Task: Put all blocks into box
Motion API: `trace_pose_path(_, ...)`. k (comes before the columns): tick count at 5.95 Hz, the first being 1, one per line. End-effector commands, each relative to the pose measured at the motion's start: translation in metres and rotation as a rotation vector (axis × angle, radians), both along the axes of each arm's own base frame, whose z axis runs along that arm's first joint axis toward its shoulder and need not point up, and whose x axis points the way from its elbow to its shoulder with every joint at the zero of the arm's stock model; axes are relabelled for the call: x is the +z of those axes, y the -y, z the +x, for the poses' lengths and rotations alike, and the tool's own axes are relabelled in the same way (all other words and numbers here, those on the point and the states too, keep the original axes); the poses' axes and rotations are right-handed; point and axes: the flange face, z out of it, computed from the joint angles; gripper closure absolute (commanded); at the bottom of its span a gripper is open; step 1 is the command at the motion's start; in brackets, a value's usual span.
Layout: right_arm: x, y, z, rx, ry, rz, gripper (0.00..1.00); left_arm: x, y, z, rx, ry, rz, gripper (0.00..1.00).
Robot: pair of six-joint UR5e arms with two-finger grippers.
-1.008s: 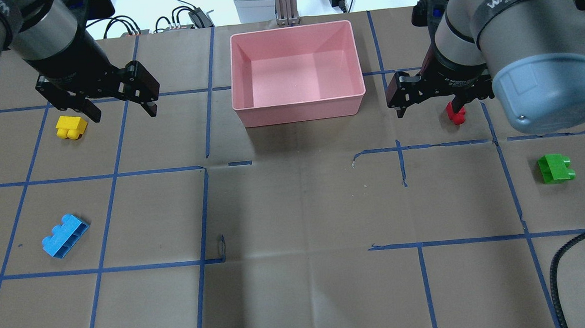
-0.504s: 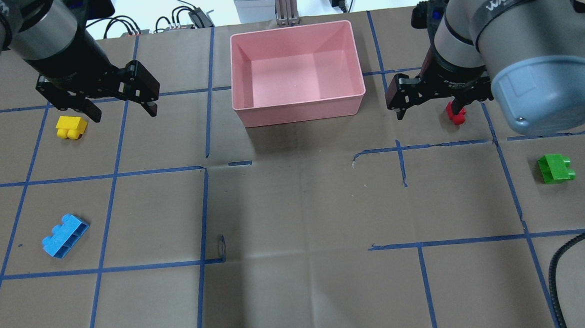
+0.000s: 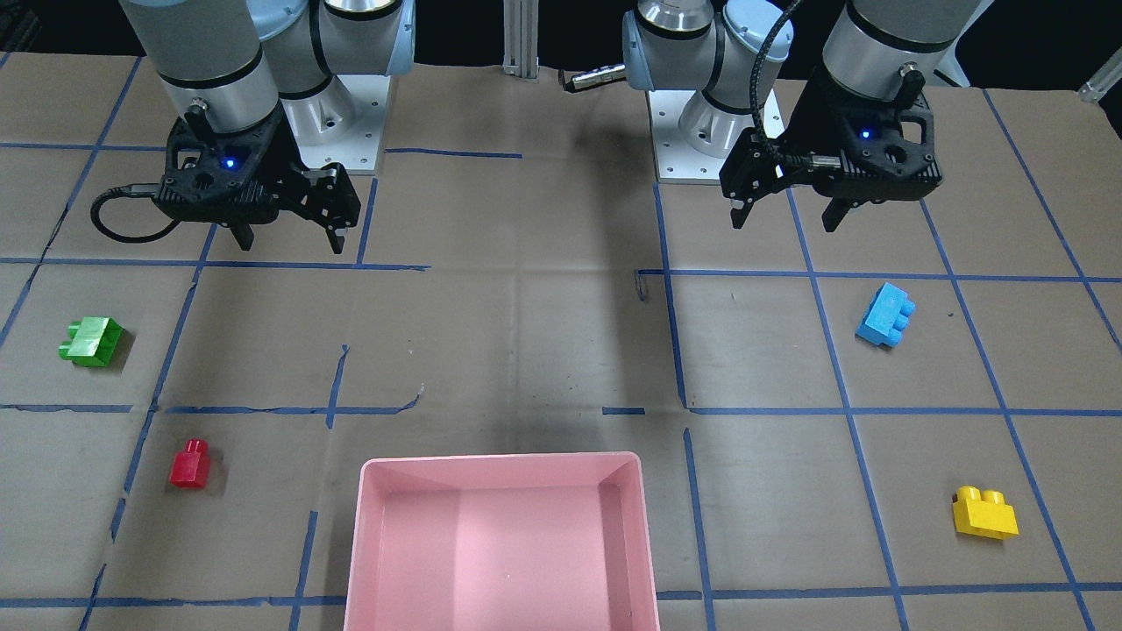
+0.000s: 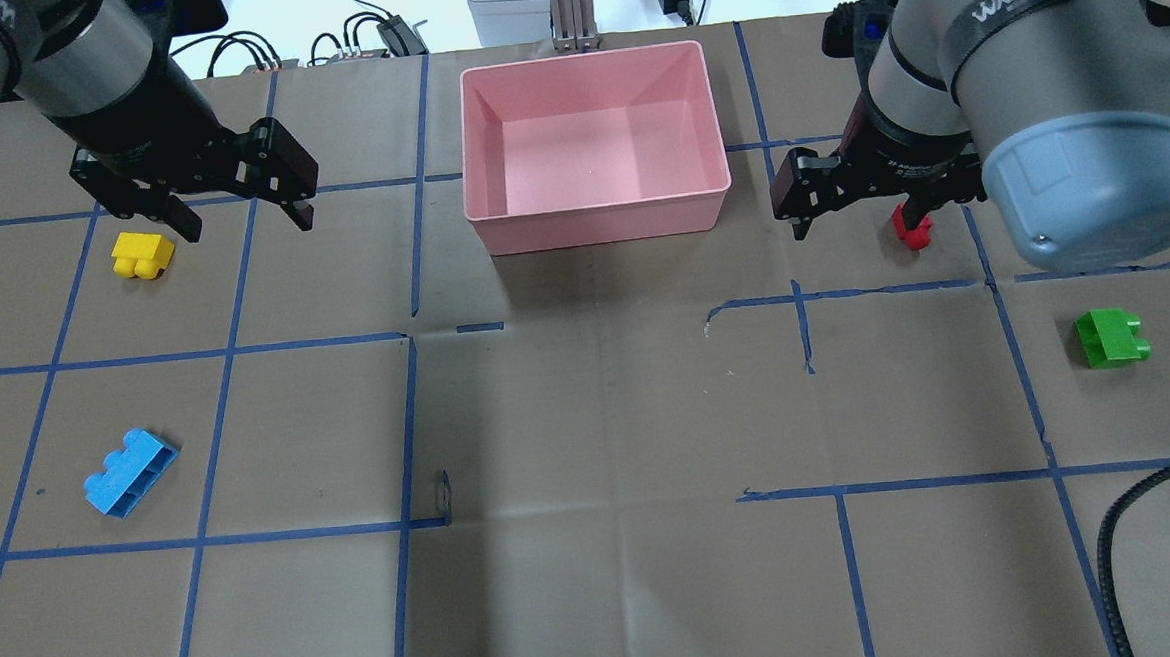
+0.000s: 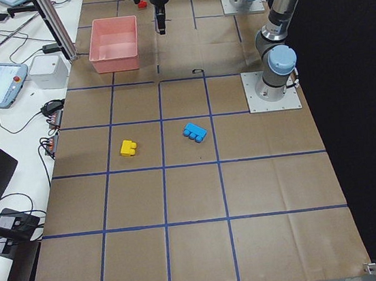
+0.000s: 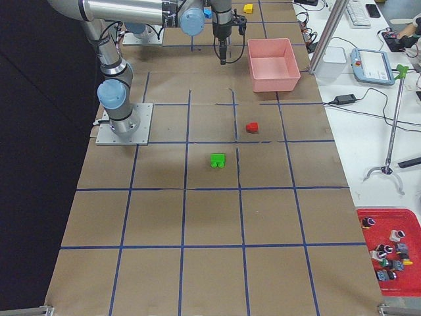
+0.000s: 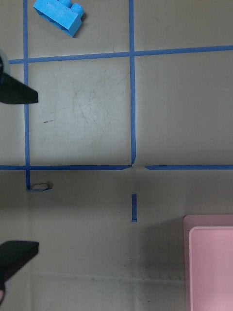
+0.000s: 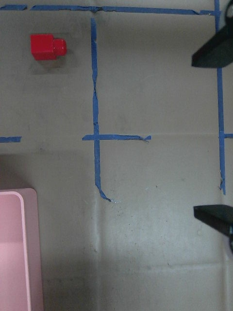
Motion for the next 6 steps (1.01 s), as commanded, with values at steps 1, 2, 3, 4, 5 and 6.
trace_pose_path(1,-0.001,0.0,0.0,0.0,0.0,0.003,0.0,-0.004,-0.006,0.018,-0.132,0.019,0.016,0.01)
trace_pose_path(2,-0.002,0.0,-0.001,0.021,-0.002,0.004,0.0,0.002,-0.006,0.071,-0.148,0.023,0.008,0.01)
trace_pose_path(3,-0.003,0.001,-0.007,0.059,-0.008,0.006,0.0,-0.006,-0.011,0.154,-0.24,0.019,0.026,0.01)
trace_pose_path(4,-0.004,0.005,-0.022,0.067,-0.011,0.01,0.0,-0.014,-0.026,0.237,-0.273,0.003,0.033,0.01)
trace_pose_path(5,-0.003,0.013,-0.062,0.136,-0.022,0.008,0.0,-0.036,-0.049,0.302,-0.364,-0.025,0.044,0.01)
trace_pose_path(6,-0.004,0.022,-0.142,0.169,-0.024,0.013,0.0,-0.047,-0.062,0.33,-0.461,-0.02,0.036,0.01)
